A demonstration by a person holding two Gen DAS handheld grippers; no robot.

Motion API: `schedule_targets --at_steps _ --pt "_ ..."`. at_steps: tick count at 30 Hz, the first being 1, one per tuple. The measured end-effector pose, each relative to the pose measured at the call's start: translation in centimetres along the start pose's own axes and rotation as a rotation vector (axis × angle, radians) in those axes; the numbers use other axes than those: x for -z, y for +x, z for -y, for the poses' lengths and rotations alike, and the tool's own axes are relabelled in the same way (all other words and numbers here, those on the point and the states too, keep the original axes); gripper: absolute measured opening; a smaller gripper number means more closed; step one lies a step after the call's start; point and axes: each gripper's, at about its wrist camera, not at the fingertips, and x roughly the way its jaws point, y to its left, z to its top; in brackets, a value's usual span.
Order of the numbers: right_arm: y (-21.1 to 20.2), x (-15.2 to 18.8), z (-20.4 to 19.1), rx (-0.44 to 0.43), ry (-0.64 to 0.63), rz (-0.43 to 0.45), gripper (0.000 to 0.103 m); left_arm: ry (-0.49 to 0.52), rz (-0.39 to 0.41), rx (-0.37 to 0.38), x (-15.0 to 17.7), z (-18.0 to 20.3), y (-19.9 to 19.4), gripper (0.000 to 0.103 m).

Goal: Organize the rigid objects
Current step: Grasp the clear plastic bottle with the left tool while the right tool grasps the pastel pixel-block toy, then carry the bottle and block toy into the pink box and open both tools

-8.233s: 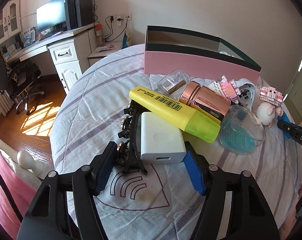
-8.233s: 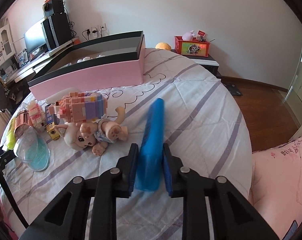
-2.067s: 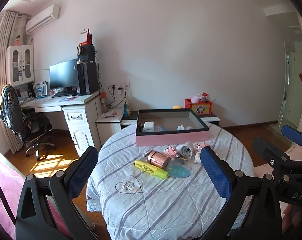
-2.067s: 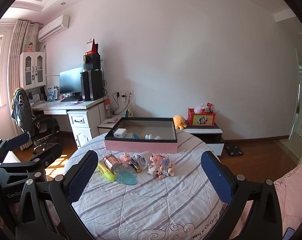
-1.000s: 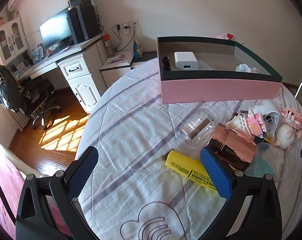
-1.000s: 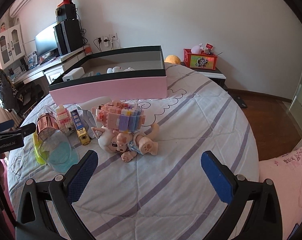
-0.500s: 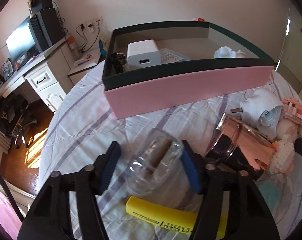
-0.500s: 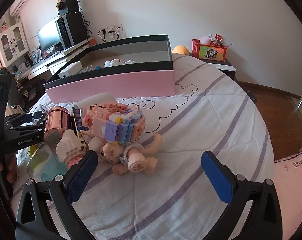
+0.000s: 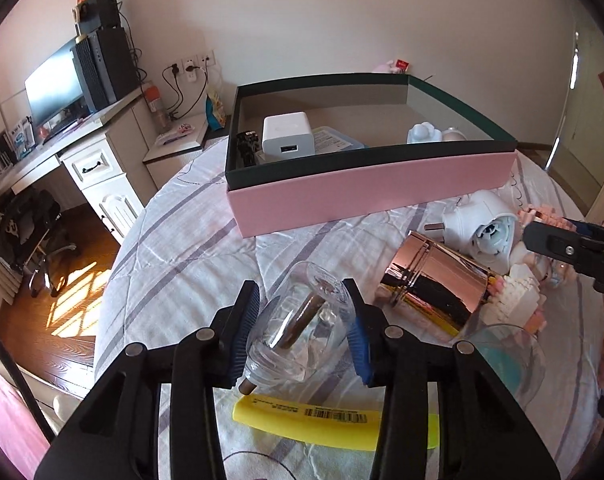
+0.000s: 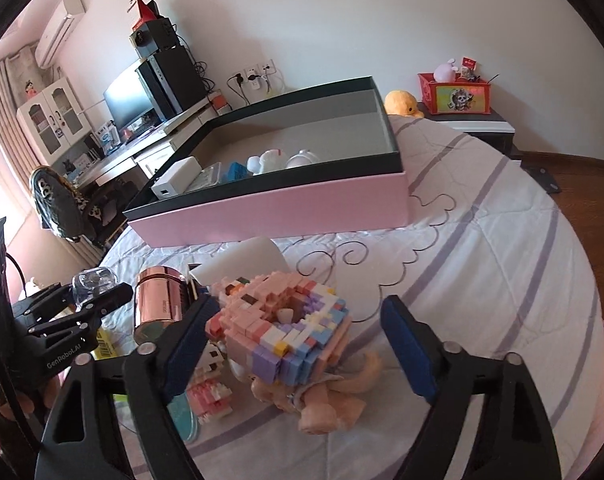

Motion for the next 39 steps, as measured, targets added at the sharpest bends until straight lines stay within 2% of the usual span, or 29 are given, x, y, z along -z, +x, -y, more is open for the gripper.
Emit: schedule_targets --at_steps 1,2,8,15,26,33,39 --pt "0.2 -0.1 -0.2 -0.006 -0.005 -0.002 0.074 -0.006 0.003 0.006 0.1 0.1 -0.2 0.042" --pt "0.1 0.0 -0.5 -0.017 -0.014 -0.001 0.064 -0.013 0.005 0.01 0.2 0.2 -0.4 0.042" --pt "-1.2 0.3 -1.4 0.042 -0.048 0.04 0.064 -0.067 0.056 0.036 0.3 0.3 -2.7 0.042" --pt "-7.2 0.8 -6.2 0.139 -0.176 0.237 0.064 -0.123 0.166 0.015 0.4 1.0 -7.7 0.042" --pt "-15.9 2.1 -13.1 0.123 -0.282 0.425 0.064 -0.138 0.396 -0.041 1.0 3.3 -18.8 0.042" --pt "-20.7 3.4 -15.4 0.15 -0.306 0.524 0.064 -0.139 0.511 -0.081 2.4 4.0 -25.1 0.042" --pt "-24.1 4.6 -16.8 0.165 -0.318 0.582 0.064 -0.133 0.575 -0.105 3.5 4.6 -29.2 0.042"
